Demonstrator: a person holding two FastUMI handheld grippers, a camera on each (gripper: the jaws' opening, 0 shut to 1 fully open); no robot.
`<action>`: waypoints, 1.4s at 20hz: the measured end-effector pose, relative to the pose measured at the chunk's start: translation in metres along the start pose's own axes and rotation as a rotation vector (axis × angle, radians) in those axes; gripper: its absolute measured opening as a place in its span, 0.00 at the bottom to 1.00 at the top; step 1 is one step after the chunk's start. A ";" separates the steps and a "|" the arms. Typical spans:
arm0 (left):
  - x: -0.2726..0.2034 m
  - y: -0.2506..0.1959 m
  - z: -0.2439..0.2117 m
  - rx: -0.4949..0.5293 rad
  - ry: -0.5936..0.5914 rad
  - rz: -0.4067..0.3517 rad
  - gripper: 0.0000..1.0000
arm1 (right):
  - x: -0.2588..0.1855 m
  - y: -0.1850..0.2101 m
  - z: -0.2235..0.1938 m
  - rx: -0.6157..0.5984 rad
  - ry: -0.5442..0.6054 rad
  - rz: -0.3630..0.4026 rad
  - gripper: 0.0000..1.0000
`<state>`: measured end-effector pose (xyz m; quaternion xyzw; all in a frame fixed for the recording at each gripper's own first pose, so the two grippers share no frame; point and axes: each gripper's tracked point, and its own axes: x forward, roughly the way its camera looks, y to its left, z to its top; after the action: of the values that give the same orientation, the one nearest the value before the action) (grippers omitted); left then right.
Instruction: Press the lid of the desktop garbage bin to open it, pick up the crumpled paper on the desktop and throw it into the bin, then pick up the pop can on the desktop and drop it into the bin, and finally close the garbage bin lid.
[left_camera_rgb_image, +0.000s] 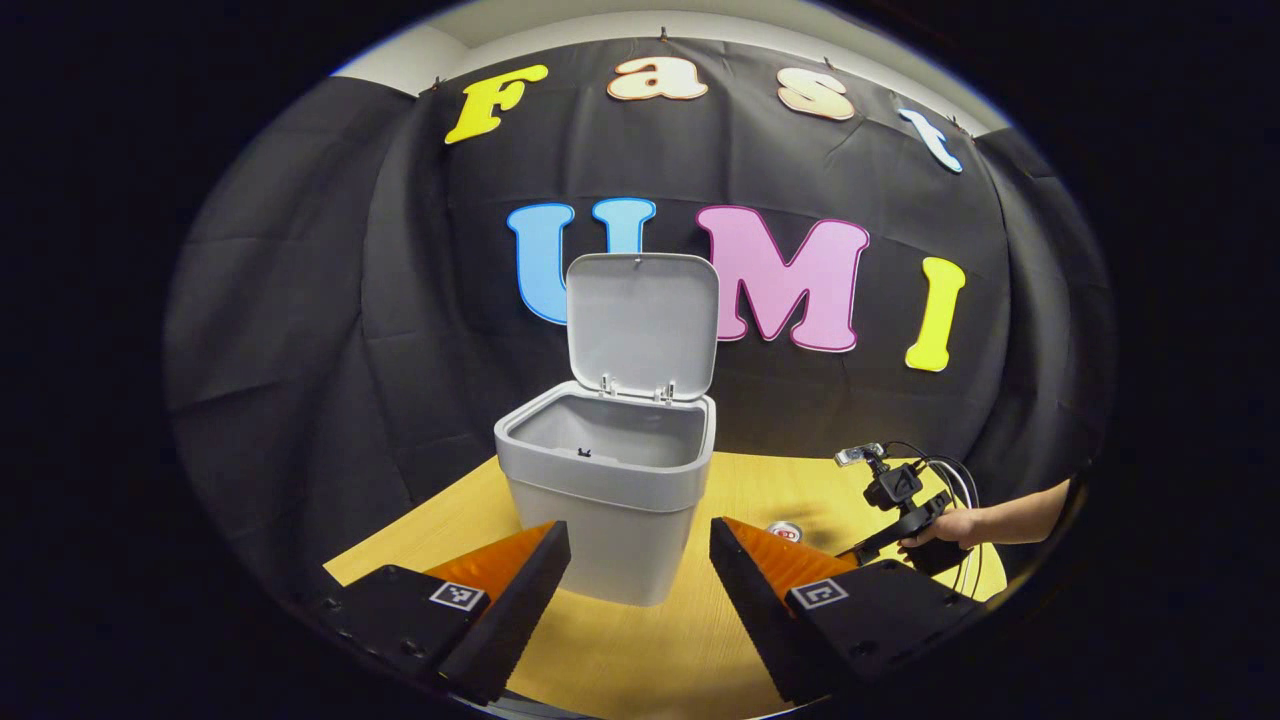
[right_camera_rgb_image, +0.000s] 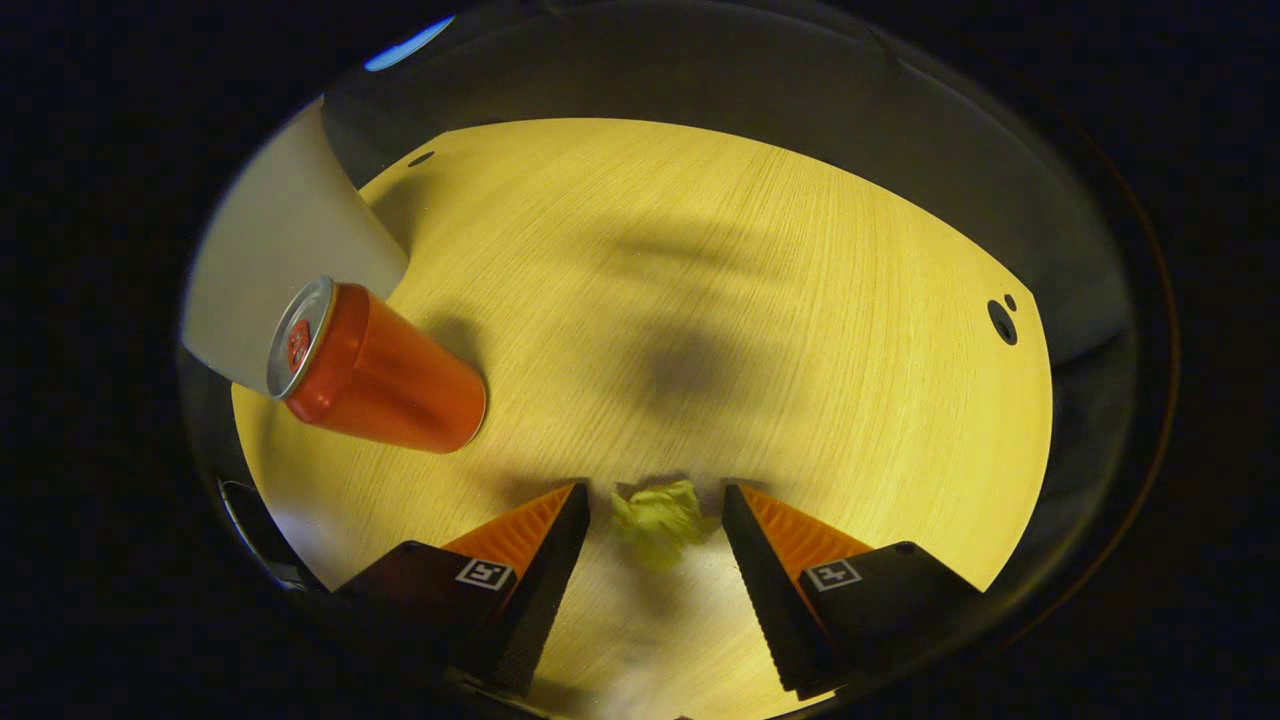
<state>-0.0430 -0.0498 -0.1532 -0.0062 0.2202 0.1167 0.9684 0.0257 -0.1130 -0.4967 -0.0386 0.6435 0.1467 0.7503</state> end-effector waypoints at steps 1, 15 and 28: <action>-0.001 0.000 0.001 0.000 0.003 -0.003 0.95 | -0.001 -0.001 0.000 -0.002 0.006 0.001 0.88; 0.004 0.001 0.012 0.002 -0.024 -0.177 0.95 | -0.049 0.014 0.033 0.073 -0.172 -0.061 0.45; -0.013 0.036 -0.001 -0.073 -0.031 -0.231 0.95 | -0.234 0.154 0.166 -0.187 -0.540 0.051 0.44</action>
<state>-0.0630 -0.0176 -0.1470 -0.0650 0.1989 0.0123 0.9778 0.1125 0.0351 -0.2195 -0.0508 0.4049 0.2290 0.8838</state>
